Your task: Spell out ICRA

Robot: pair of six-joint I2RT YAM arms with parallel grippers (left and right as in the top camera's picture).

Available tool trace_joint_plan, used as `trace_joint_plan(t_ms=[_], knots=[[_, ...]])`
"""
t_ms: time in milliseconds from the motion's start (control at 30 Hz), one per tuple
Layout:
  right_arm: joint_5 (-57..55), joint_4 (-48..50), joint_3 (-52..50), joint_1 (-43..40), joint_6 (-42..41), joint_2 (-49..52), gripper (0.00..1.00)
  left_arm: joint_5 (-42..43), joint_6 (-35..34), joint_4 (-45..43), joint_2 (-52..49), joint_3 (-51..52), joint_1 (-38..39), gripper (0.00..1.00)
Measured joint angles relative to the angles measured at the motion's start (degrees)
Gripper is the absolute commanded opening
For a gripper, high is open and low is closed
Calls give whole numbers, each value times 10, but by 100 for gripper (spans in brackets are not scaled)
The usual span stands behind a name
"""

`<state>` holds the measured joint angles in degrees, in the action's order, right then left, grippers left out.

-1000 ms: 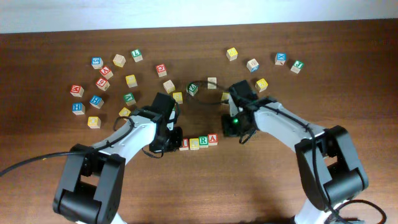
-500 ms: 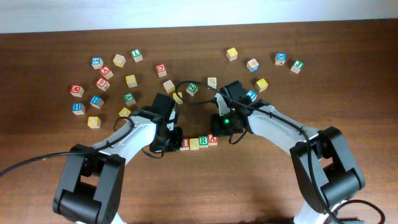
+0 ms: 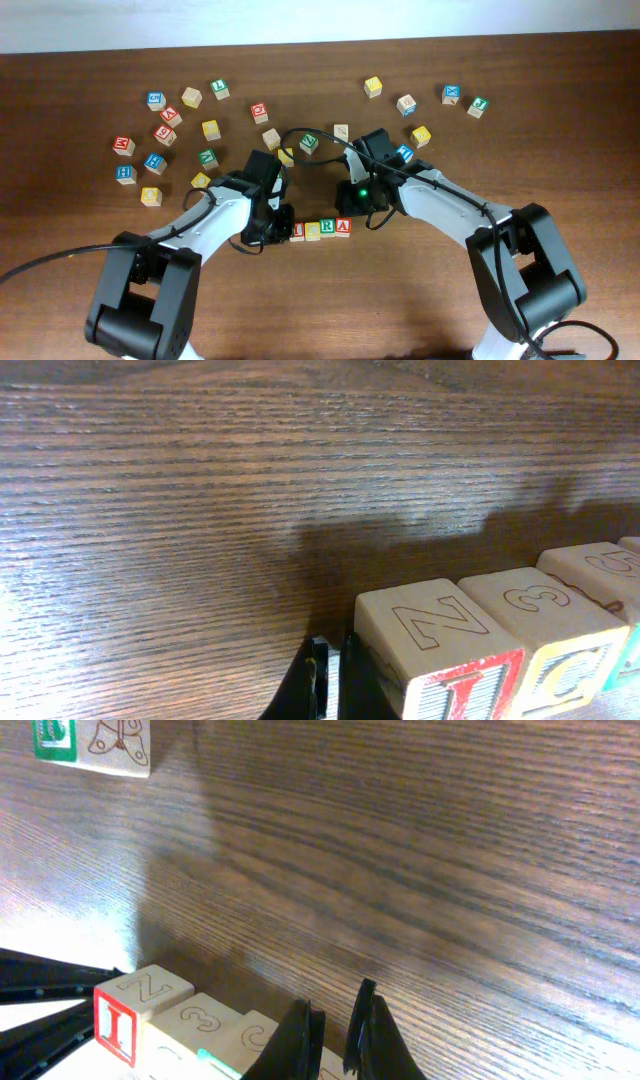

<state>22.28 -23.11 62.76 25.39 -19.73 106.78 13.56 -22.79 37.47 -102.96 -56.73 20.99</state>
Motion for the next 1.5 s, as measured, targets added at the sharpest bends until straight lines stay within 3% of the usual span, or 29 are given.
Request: trace_joint_plan(t_ms=[1033, 1200, 1300, 1500], knots=[[3, -25, 2, 32, -11, 0, 4, 1, 0, -2, 0, 1, 0, 0], [-36, -211, 142, -21, -10, 5, 4, 4, 0, -5, 0, 2, 0, 0], [-62, -335, 170, -65, -10, 4, 4, 5, 0, -7, 1, 3, 0, 0], [-72, -291, 86, -47, -45, 4, 4, 6, 0, -8, 1, 3, 0, 0]])
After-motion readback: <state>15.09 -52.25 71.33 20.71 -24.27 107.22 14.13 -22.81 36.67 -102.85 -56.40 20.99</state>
